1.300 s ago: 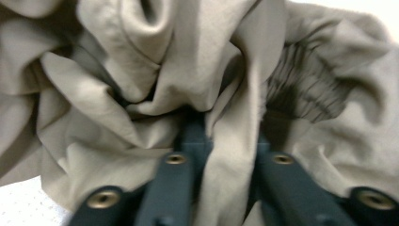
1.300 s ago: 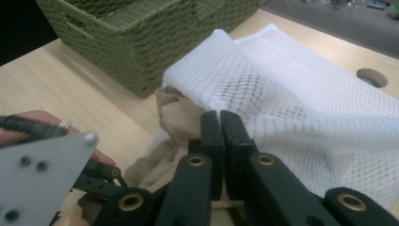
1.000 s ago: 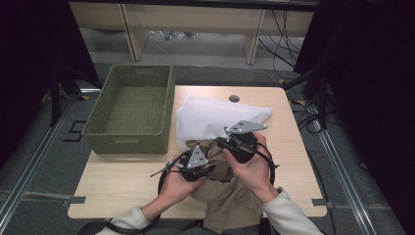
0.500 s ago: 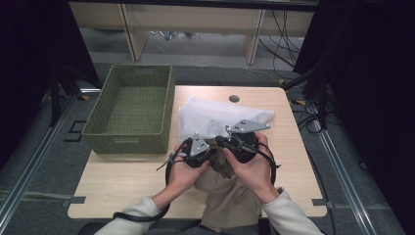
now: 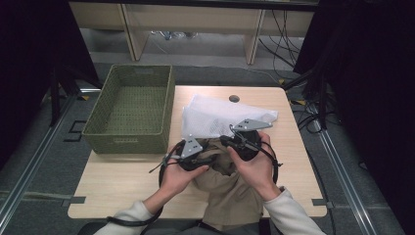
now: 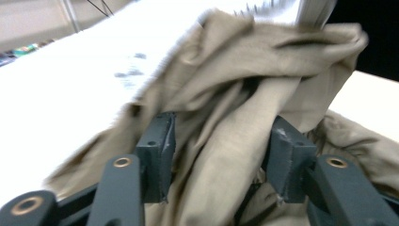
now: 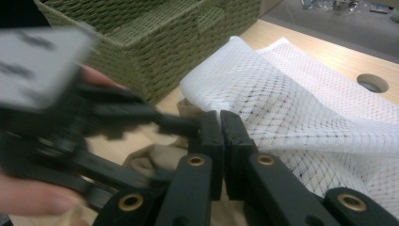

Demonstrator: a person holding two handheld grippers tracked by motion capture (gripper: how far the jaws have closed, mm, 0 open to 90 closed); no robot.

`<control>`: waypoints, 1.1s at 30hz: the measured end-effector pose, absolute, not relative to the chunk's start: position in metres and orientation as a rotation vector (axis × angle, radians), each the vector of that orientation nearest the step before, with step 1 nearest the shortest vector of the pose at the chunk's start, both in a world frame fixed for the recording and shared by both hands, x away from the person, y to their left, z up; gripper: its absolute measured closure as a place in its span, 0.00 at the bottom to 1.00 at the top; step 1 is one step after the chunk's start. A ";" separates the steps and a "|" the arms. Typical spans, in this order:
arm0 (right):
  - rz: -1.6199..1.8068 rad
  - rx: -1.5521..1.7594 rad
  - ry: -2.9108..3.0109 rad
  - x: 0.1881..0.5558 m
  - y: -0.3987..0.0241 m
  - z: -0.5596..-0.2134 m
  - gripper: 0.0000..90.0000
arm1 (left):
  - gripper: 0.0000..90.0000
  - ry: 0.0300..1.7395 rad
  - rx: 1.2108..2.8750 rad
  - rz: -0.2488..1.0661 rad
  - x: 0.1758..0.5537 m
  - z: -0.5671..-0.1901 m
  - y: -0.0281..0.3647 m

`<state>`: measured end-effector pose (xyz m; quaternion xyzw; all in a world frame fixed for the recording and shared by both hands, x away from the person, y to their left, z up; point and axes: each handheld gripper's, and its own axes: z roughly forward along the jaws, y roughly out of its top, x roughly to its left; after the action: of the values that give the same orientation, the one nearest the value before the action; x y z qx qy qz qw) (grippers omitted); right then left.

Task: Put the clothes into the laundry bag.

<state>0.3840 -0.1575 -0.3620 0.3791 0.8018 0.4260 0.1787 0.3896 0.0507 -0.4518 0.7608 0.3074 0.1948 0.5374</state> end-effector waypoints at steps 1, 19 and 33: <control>1.195 1.060 2.260 0.385 -0.158 -0.362 1.00 | 0.50 0.741 1.795 0.476 0.388 -0.448 0.057; 1.190 1.070 2.272 0.385 -0.155 -0.364 1.00 | 0.48 0.914 1.867 0.385 0.430 -0.481 0.079; 1.191 1.069 2.274 0.385 -0.152 -0.365 1.00 | 0.99 0.806 1.870 0.385 0.431 -0.470 0.062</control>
<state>0.3846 -0.1523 -0.3650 0.3781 0.8046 0.4213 0.1797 0.4308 0.0624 -0.4700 0.7763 0.3348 0.1599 0.5096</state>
